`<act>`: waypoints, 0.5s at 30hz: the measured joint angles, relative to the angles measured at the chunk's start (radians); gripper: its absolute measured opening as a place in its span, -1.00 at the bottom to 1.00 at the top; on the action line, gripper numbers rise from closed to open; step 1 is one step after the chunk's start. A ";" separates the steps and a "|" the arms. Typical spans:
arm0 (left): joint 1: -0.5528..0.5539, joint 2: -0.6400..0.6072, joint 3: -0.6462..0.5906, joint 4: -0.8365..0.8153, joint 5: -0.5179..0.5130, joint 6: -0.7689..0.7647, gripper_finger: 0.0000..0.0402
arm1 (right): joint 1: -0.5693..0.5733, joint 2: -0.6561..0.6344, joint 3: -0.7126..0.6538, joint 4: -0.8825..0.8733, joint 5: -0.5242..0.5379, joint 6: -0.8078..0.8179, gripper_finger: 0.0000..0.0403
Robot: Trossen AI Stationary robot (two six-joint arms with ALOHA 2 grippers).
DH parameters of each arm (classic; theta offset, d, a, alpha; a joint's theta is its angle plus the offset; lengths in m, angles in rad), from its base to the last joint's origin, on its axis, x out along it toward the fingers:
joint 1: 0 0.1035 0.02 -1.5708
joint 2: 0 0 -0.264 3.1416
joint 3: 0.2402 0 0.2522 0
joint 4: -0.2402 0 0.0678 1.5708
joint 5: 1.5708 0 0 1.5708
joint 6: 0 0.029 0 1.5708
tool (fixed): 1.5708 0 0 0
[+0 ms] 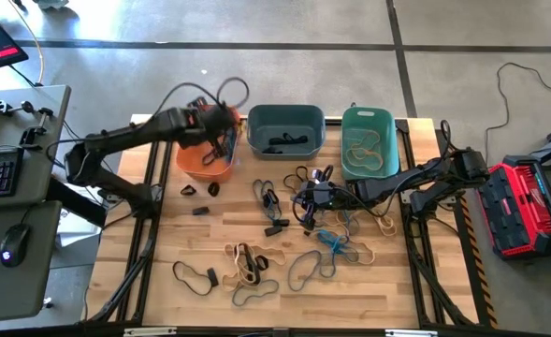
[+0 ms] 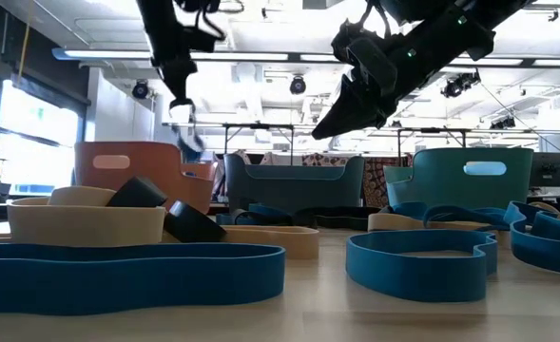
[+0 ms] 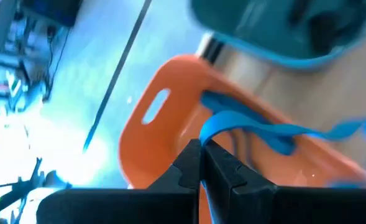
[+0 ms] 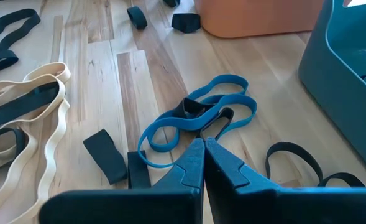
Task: Sort rubber bands into baskets
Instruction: Put the blue rubber band into the orange bin
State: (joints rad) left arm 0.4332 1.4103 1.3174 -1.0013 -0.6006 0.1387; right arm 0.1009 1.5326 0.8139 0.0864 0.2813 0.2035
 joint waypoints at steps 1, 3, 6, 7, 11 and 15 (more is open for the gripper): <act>0.030 0.003 0.000 0.006 0.012 0.012 -1.00 | 0.000 0.000 0.000 0.000 0.000 -0.001 -1.00; 0.088 0.008 0.000 0.010 0.035 0.032 -1.00 | 0.000 0.000 0.000 0.000 0.000 -0.002 -1.00; 0.163 0.008 0.000 0.015 0.082 0.053 -1.00 | 0.000 0.000 0.000 0.000 0.000 -0.002 -1.00; 0.184 0.008 0.000 0.015 0.102 0.061 -1.00 | 0.000 0.000 0.000 0.000 0.000 -0.002 -1.00; 0.243 0.007 -0.015 0.044 0.196 0.096 -1.00 | 0.000 0.000 0.000 0.000 0.000 -0.002 -1.00; 0.268 0.008 -0.056 0.059 0.288 0.108 -1.00 | 0.000 0.000 0.000 0.000 0.000 -0.002 -1.00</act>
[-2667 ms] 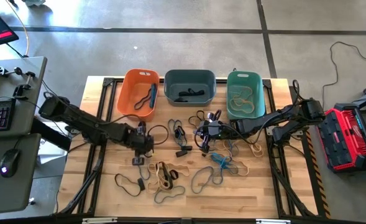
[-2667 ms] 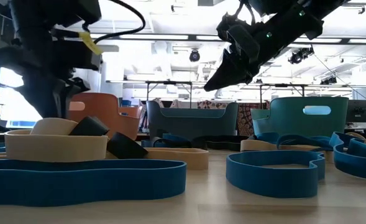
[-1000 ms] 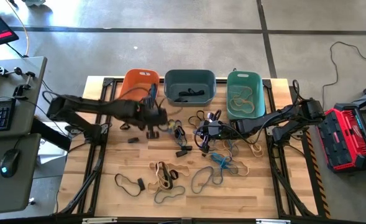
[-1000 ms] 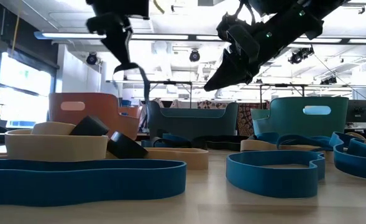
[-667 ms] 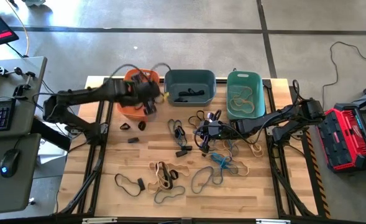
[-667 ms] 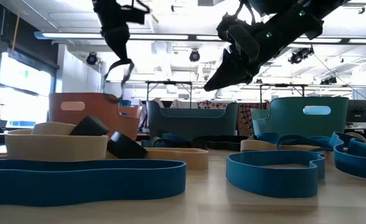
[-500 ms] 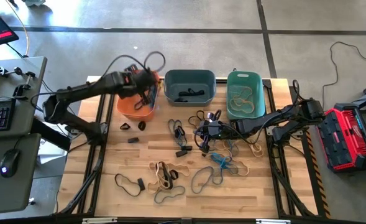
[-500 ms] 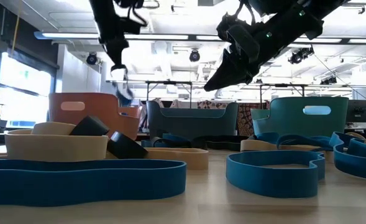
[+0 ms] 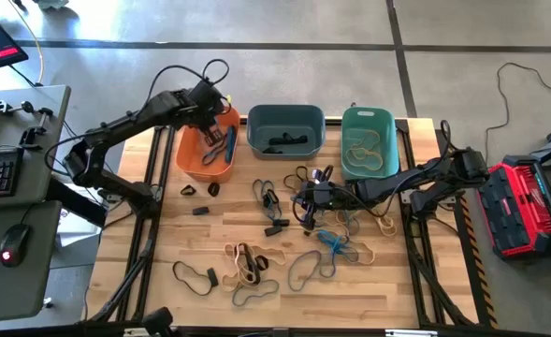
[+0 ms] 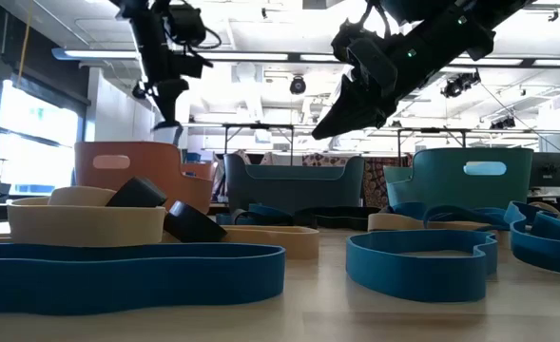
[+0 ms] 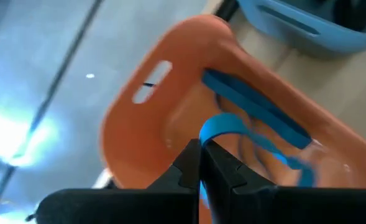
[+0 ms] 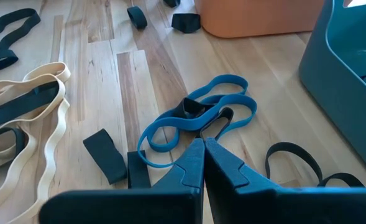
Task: Sort rubber bands into baskets
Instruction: Put the blue rubber band into the orange bin, then put the brown rubber band into the green bin
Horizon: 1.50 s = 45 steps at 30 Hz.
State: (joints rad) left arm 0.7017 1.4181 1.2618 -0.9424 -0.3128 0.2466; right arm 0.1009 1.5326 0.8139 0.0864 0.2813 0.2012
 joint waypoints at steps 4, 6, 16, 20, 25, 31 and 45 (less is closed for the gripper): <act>-0.001 0.000 -0.049 -0.041 0.106 0.026 -1.00 | 0.000 0.000 0.000 0.000 0.000 0.000 -1.00; -0.001 0.000 -0.071 -0.056 0.133 0.054 -1.00 | 0.000 0.000 0.000 0.000 0.000 0.000 -1.00; 0.029 0.027 -0.144 0.006 0.138 0.199 -1.00 | 0.000 0.000 0.000 0.000 0.000 0.000 -1.00; 0.052 0.084 -0.144 0.063 0.122 0.204 -1.00 | 0.000 0.000 0.000 0.000 0.000 0.001 -1.00; 0.083 0.180 -0.144 0.126 0.105 0.203 -1.00 | 0.000 0.000 0.000 0.000 0.000 0.012 -1.00; 0.105 0.285 -0.144 0.188 -0.008 0.190 -0.97 | 0.000 0.000 0.000 0.000 0.000 0.018 -1.00; 0.057 0.264 -0.145 0.210 -0.118 0.149 -0.47 | 0.000 0.000 0.000 0.000 0.000 0.018 -1.00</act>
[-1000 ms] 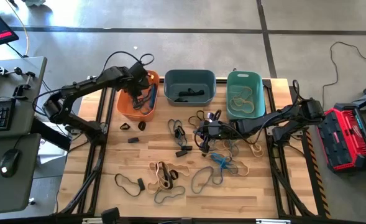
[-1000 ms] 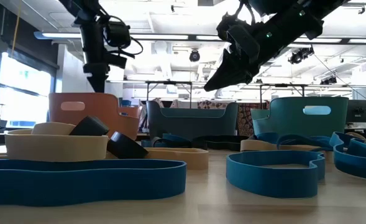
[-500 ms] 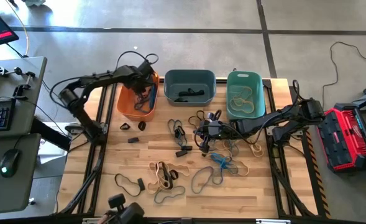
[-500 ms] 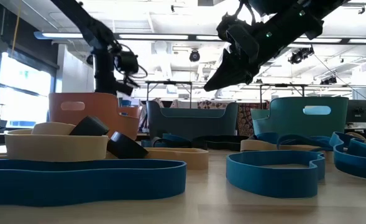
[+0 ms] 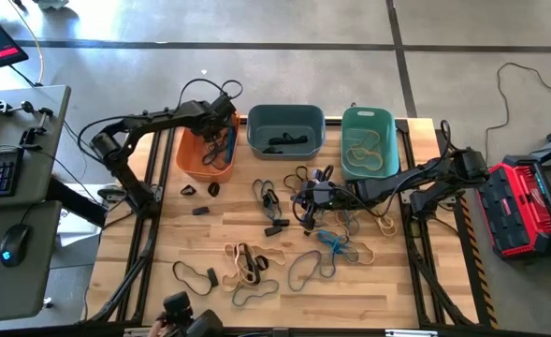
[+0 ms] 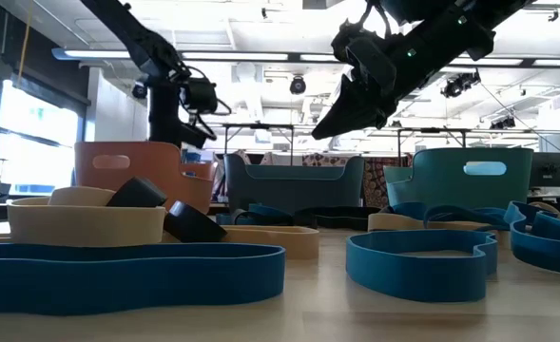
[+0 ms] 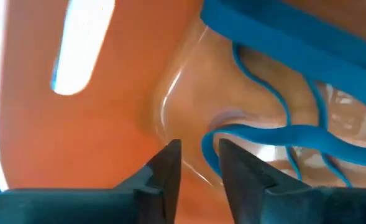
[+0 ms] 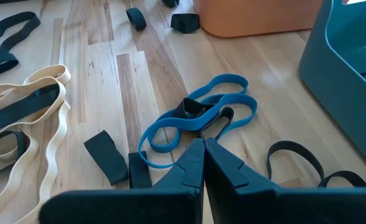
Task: Sort rubber bands into baskets
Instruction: Put the brown rubber band into the green bin
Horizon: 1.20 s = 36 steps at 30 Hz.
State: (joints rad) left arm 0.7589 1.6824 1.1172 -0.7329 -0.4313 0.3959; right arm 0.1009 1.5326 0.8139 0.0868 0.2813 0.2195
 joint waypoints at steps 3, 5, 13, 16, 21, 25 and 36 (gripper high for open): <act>-0.019 -0.044 0.000 -0.002 0.007 -0.010 -0.39 | 0.000 0.000 0.000 0.000 0.000 0.000 -1.00; -0.028 -0.080 0.000 -0.022 0.063 -0.012 -0.36 | 0.000 0.000 0.000 0.000 0.000 0.000 -1.00; -0.088 -0.239 -0.009 -0.045 0.304 -0.081 -0.48 | 0.000 0.000 0.000 0.000 0.000 0.008 -1.00; -0.140 -0.305 -0.054 0.006 0.349 -0.064 -0.58 | 0.000 0.000 0.000 0.000 0.000 0.008 -1.00; -0.238 -0.401 -0.170 0.105 0.438 -0.068 -0.71 | 0.000 0.000 0.000 0.001 0.000 0.008 -1.00; -0.318 -0.463 -0.256 0.187 0.449 -0.123 -0.78 | 0.000 0.000 0.000 0.015 0.000 0.013 -1.00; -0.545 -0.556 -0.431 0.395 0.450 -0.210 -0.85 | 0.017 0.000 0.000 0.131 -0.006 0.022 -1.00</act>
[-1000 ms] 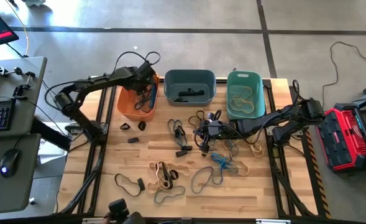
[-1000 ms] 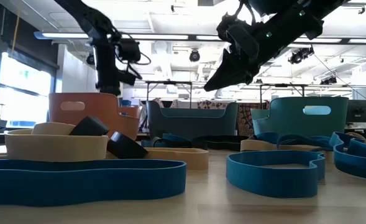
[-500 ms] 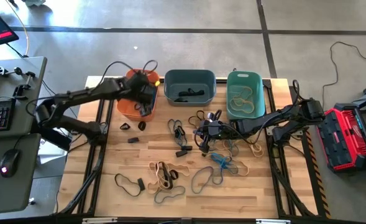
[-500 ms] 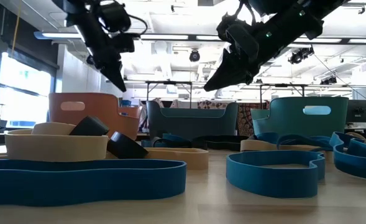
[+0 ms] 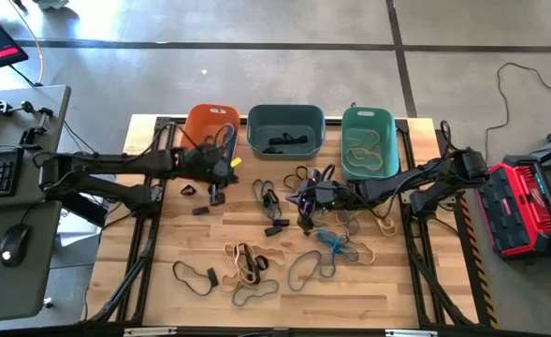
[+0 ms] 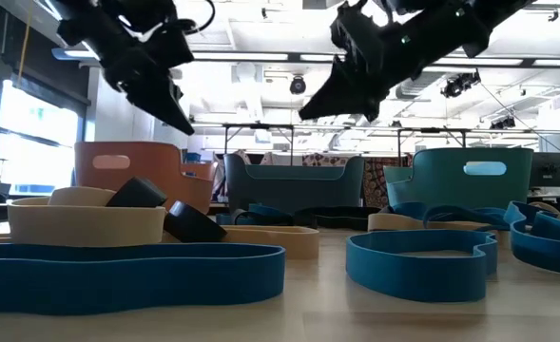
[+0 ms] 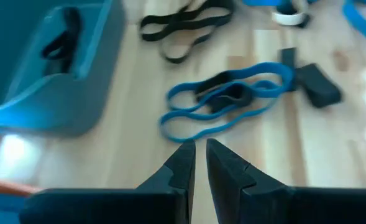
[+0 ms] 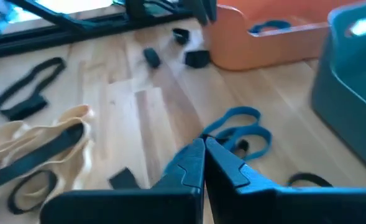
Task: Sort rubber bands into baskets
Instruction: Put the brown rubber band into the green bin
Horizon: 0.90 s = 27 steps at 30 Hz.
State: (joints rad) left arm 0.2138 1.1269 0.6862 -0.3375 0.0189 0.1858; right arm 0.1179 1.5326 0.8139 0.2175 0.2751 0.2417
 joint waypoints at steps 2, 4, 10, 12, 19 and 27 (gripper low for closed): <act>-0.040 0.000 -0.014 0.017 0.000 -0.026 -0.86 | 0.014 0.000 0.000 0.008 -0.015 -0.027 -1.00; -0.081 0.000 -0.031 0.032 0.003 -0.051 -0.86 | 0.031 0.000 0.000 0.013 -0.022 -0.045 -1.00; -0.197 0.000 -0.076 0.048 0.046 -0.107 -0.86 | 0.079 0.000 0.000 0.013 -0.022 -0.051 -1.00; -0.234 0.000 -0.084 0.052 0.060 -0.128 -0.86 | 0.094 0.000 0.000 0.014 -0.022 -0.046 -1.00; -0.368 0.018 -0.085 0.072 0.063 -0.132 -0.86 | 0.141 0.000 0.023 0.013 -0.022 -0.041 -0.87; -0.489 0.148 -0.085 0.147 0.066 -0.106 -0.76 | 0.153 0.000 0.051 0.012 -0.010 -0.044 -0.47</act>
State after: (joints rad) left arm -0.2751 1.2751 0.6014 -0.1908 0.0845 0.0802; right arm 0.2710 1.5326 0.8644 0.2298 0.2653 0.1980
